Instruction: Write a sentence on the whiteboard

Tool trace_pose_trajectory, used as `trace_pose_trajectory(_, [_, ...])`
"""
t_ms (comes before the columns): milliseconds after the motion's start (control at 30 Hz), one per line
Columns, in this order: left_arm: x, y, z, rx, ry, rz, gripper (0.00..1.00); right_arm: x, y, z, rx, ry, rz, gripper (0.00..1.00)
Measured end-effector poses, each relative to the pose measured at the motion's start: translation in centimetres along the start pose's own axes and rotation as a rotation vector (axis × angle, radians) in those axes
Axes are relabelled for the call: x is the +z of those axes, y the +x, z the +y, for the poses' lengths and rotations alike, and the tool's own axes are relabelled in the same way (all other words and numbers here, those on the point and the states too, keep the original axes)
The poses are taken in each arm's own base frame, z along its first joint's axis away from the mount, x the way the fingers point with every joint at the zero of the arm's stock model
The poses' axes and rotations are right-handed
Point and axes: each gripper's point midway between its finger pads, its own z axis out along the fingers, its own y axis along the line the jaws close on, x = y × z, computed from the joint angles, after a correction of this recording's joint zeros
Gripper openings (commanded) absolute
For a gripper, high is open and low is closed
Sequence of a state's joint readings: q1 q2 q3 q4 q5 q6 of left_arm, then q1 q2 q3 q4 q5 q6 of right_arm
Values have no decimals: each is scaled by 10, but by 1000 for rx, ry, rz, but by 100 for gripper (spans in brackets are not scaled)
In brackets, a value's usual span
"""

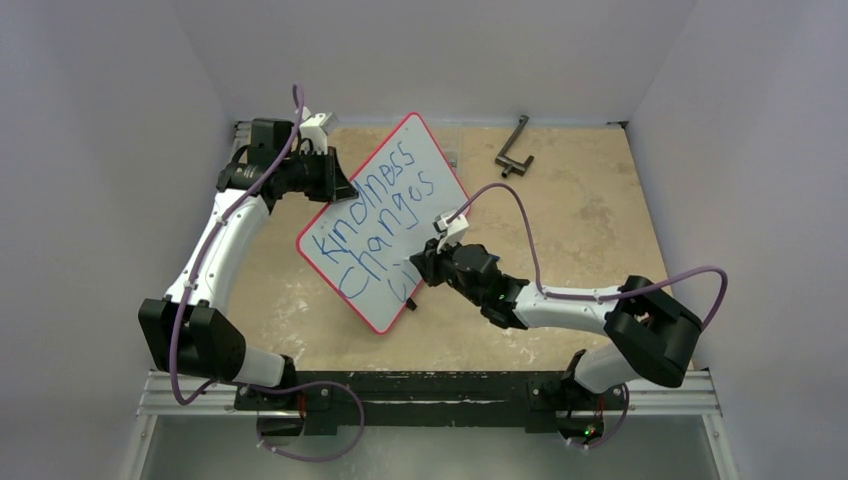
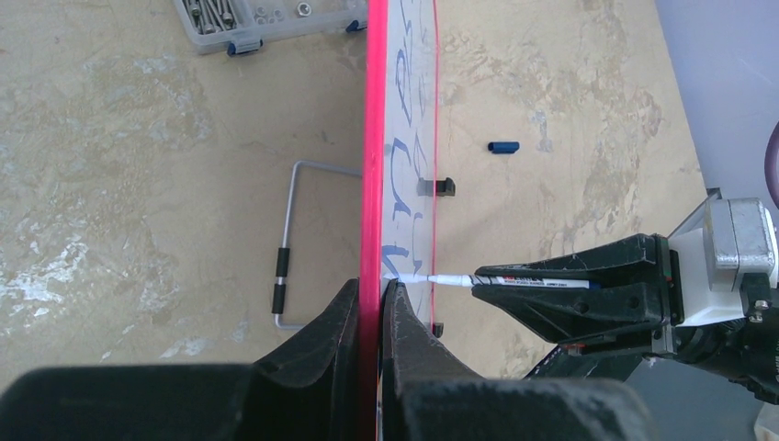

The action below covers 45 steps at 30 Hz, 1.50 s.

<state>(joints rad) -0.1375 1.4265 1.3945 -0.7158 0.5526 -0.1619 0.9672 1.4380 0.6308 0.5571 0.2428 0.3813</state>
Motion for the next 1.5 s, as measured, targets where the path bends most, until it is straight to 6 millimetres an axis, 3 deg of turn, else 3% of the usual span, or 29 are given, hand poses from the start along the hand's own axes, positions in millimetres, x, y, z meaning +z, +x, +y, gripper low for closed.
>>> trace_pose_trajectory(967, [0,-4,4,28,2,-17,0,10,4,-3,41,2,-37,0])
trace_pose_trajectory(1233, [0,-4,3,28,5,-16,0,1,36,-26,44,75,32,0])
trace_pose_trajectory(1500, [0,-5,3,29,7,-17,0,-2,51,-40,34,138,76,0])
